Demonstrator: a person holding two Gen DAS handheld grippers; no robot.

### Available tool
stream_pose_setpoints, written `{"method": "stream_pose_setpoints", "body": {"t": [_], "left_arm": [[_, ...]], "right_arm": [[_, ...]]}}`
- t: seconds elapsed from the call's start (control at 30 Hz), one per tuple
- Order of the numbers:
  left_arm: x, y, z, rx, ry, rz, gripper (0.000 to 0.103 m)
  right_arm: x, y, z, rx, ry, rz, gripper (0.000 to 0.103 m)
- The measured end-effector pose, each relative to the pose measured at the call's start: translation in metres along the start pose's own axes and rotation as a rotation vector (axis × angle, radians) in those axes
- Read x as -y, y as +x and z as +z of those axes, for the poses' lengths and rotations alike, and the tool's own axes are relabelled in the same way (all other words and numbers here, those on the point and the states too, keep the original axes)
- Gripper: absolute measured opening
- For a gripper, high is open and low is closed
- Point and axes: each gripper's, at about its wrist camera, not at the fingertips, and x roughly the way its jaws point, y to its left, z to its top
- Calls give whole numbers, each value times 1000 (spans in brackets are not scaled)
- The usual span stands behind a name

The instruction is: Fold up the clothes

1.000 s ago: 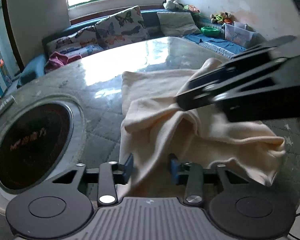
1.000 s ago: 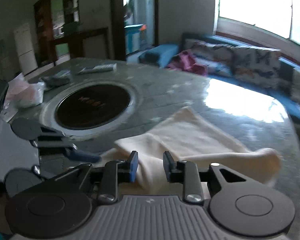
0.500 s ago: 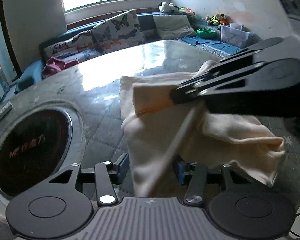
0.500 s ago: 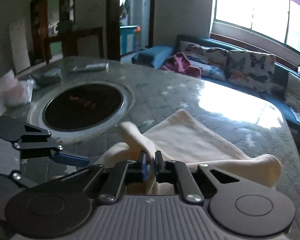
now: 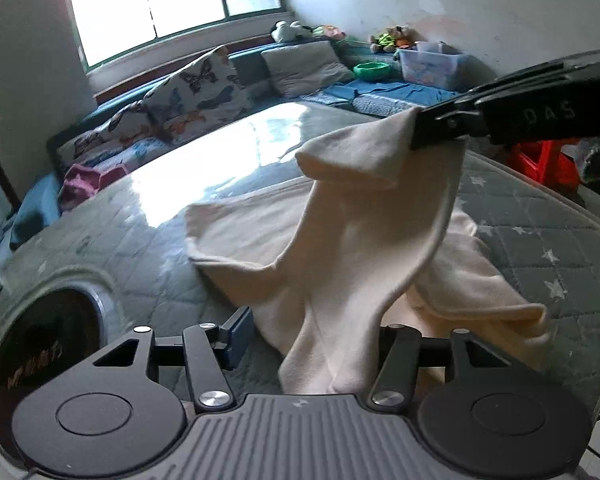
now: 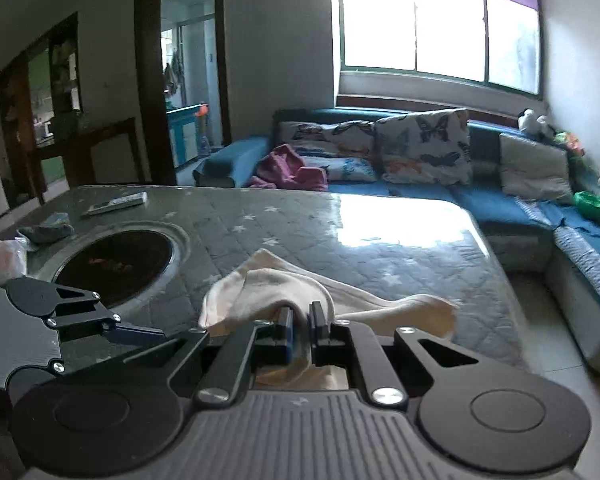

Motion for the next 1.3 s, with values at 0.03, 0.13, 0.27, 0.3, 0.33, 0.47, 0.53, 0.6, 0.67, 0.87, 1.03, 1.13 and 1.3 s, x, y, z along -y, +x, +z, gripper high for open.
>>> {"method": "stream_pose_setpoints", "body": {"t": [0.03, 0.13, 0.27, 0.3, 0.33, 0.47, 0.53, 0.6, 0.67, 0.87, 1.03, 1.13, 1.3], "left_arm": [[3, 0, 1, 7, 7, -4, 57], [13, -3, 7, 36, 40, -4, 57], [20, -1, 11, 65, 81, 1, 56], [19, 0, 12, 63, 81, -1, 46], [18, 1, 12, 61, 75, -7, 30], [7, -1, 11, 61, 33, -16, 8], [0, -4, 9, 60, 9, -6, 6], [-10, -7, 6, 56, -21, 5, 6], [-19, -11, 2, 51, -55, 28, 5], [-59, -18, -20, -6, -209, 75, 5], [-72, -20, -39, -52, -220, 120, 36], [-70, -24, -42, -53, -182, 129, 50], [-48, -31, -37, -5, -83, 148, 60]], "right_arm": [[2, -1, 0, 1, 16, 7, 7], [2, -1, -1, 13, 35, 20, 7], [2, 1, -2, 26, 60, 27, 7], [3, 2, -2, 26, 74, 30, 7], [4, 3, -2, 27, 89, 33, 7], [7, 10, -6, 11, 112, 24, 8], [9, 15, -10, -7, 112, 9, 10], [10, 18, -13, -22, 114, 4, 11], [10, 23, -15, -38, 117, 0, 12], [4, 38, -24, -72, 116, 8, 13], [-6, 52, -27, -113, 85, 23, 13], [-11, 60, -27, -130, 59, 28, 16], [-13, 68, -27, -125, 58, 43, 15]]}}
